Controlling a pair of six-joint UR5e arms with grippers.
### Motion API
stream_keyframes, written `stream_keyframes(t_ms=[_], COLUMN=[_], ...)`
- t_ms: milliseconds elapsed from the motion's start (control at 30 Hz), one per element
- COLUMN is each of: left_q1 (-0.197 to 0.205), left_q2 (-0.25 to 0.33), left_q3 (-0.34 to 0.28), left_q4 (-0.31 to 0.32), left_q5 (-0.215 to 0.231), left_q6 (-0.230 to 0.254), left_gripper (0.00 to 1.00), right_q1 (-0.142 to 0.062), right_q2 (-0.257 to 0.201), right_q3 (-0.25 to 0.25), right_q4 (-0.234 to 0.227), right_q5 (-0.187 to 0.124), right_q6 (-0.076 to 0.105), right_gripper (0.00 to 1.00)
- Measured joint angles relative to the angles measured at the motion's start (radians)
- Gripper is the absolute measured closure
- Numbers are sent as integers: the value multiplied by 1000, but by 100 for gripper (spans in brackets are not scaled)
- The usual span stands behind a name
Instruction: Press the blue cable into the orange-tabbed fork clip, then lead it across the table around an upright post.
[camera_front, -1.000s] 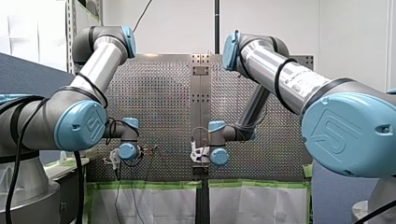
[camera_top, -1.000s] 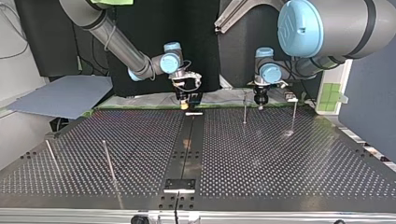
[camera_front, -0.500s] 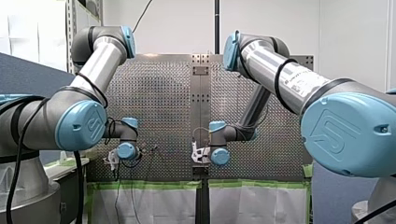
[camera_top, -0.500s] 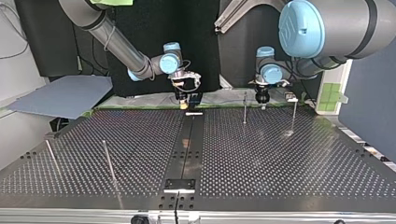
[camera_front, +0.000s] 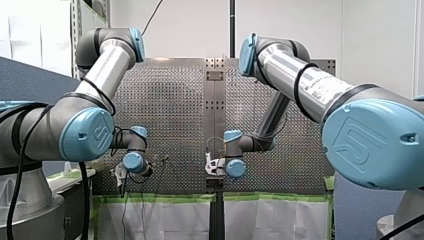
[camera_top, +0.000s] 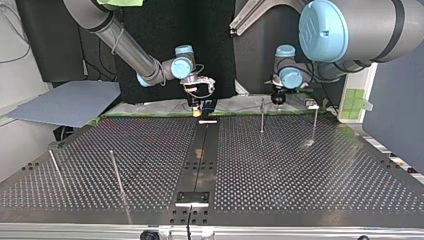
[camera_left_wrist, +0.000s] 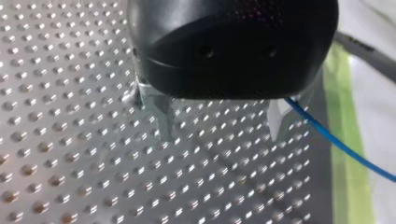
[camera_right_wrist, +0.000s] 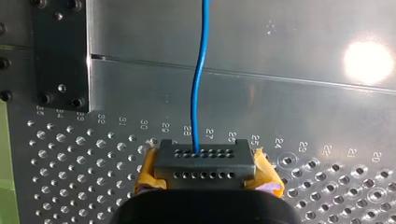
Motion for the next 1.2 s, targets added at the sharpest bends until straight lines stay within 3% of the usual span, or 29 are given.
stream_keyframes(t_ms=[233, 700, 900, 1200], left_q1=[3, -1, -12, -38], left_q2=[9, 118, 177, 239], left_q3=[-51, -120, -170, -231], left_q4=[20, 23, 40, -11], left_q5=[54, 54, 68, 69], left_q6=[3, 14, 40, 102], left_gripper=[0, 0, 0, 0], right_q1=[0, 0, 0, 2], right_q2=[2, 6, 8, 10], right_q3=[0, 0, 0, 0], right_q4=[-1, -4, -4, -2], right_q5=[0, -1, -2, -4], right_q6=[0, 0, 0, 1], right_gripper=[100, 100, 100, 100])
